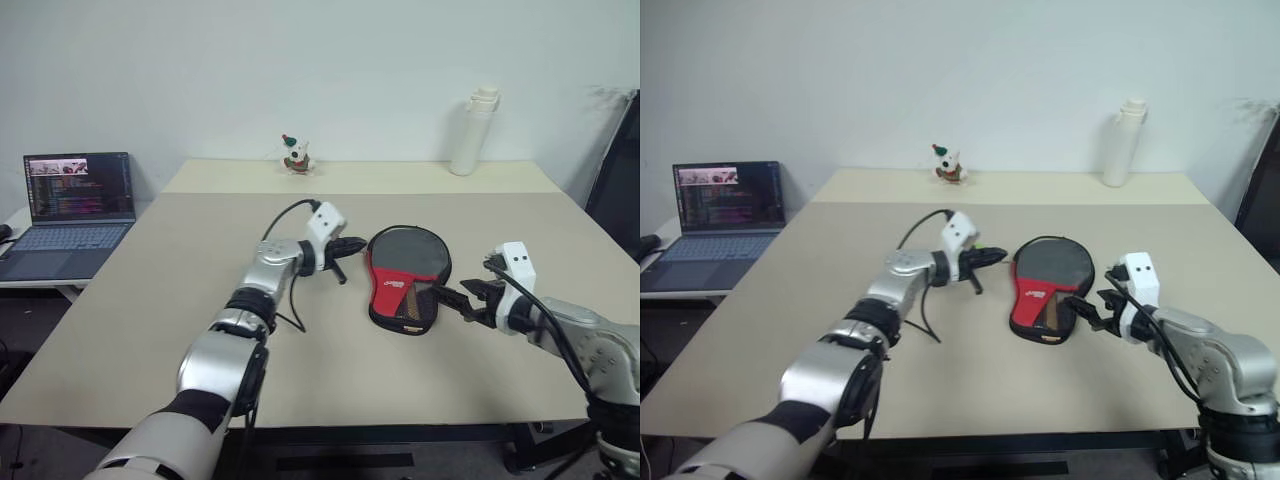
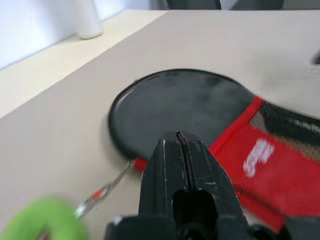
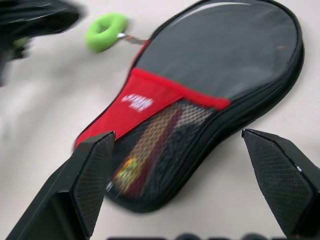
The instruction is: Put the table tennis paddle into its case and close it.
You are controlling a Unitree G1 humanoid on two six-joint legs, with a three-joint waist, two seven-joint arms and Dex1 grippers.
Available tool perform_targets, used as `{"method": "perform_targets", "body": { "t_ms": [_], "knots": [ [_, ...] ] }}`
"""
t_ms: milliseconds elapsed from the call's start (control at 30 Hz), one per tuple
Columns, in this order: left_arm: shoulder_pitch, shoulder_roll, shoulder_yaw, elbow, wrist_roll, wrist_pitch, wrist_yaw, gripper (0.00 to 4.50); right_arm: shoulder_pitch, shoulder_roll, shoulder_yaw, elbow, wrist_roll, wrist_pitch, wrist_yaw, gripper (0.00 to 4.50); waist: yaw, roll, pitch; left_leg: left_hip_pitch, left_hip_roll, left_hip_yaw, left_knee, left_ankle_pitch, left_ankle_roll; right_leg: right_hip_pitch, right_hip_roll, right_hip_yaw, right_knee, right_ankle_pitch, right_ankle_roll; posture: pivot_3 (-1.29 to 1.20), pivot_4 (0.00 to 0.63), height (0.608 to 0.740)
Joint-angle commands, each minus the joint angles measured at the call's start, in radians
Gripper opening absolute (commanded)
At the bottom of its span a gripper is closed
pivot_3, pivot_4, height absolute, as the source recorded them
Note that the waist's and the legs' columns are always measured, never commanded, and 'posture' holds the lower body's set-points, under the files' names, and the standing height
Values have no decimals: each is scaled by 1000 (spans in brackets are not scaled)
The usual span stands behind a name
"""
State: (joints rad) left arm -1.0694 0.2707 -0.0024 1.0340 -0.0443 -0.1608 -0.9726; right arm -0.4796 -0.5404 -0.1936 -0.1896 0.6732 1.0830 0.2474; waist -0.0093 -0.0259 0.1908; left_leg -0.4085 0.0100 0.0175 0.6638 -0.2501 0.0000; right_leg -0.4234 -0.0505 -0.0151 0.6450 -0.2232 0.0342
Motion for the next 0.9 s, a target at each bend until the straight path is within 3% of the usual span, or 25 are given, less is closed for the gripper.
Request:
{"method": "perform_targets", "body": {
  "t_ms": [33,167,300,767,900],
  "knots": [
    [101,58,33,-252,-82,90,-65,7,-44,11,15,108,-82,-86,0,4468,0,0,0,0,0,0,0,0,0,0,0,0,0,0,0,0,150,740],
    [241,119,54,-519,-142,243,-50,7,-72,25,30,221,-122,-123,39,4468,2,0,0,0,0,0,0,0,0,0,-1,0,0,0,0,0,150,740],
    [311,143,55,-647,-160,324,-17,7,-95,53,30,300,-139,-136,65,4468,7,0,0,0,0,-1,1,0,0,0,-1,0,1,0,0,0,150,740],
    [338,160,43,-718,-167,375,14,7,-130,104,153,381,-248,-157,161,4468,-8,0,0,5,1,2,0,0,0,2,0,2,2,1,0,0,150,740],
    [343,164,37,-720,-163,372,12,0,-149,121,168,406,-273,-159,172,3606,-18,0,0,6,1,3,0,0,0,3,0,3,2,1,0,0,150,740]
  ]
}}
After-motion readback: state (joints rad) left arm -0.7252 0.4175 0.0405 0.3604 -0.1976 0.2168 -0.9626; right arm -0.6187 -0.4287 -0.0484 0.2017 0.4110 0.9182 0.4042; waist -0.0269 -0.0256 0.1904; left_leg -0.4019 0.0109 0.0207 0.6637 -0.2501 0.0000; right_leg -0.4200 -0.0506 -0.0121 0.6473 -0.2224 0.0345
